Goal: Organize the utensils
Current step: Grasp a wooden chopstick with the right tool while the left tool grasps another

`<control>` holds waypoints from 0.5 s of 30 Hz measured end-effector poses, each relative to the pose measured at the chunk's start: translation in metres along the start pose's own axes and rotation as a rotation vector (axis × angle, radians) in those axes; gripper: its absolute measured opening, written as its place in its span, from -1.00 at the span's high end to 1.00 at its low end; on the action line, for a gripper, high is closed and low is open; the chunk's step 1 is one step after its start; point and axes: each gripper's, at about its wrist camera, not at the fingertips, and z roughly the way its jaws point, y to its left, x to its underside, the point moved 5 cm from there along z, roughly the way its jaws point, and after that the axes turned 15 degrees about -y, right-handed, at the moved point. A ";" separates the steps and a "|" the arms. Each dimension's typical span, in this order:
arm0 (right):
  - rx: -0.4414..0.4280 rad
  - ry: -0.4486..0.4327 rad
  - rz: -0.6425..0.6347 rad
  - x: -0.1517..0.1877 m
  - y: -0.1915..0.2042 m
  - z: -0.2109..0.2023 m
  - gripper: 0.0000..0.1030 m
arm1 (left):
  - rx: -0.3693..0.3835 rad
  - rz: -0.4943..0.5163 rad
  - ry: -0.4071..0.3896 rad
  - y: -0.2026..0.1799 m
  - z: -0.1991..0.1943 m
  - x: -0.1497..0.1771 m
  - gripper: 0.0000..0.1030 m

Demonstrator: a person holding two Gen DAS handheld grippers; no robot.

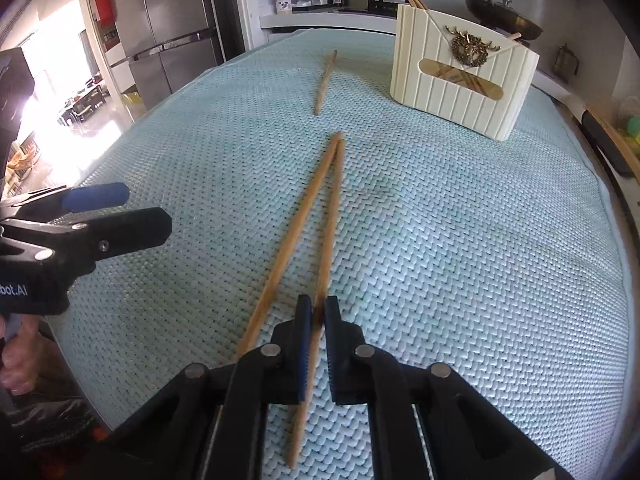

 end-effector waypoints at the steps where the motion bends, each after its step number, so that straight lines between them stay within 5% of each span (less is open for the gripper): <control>1: -0.001 0.002 -0.001 0.001 0.000 0.001 0.87 | 0.008 0.001 0.003 -0.003 0.002 0.000 -0.80; 15: 0.171 0.034 0.120 0.035 -0.067 -0.041 0.87 | 0.043 0.079 0.051 -0.048 0.062 -0.012 -0.77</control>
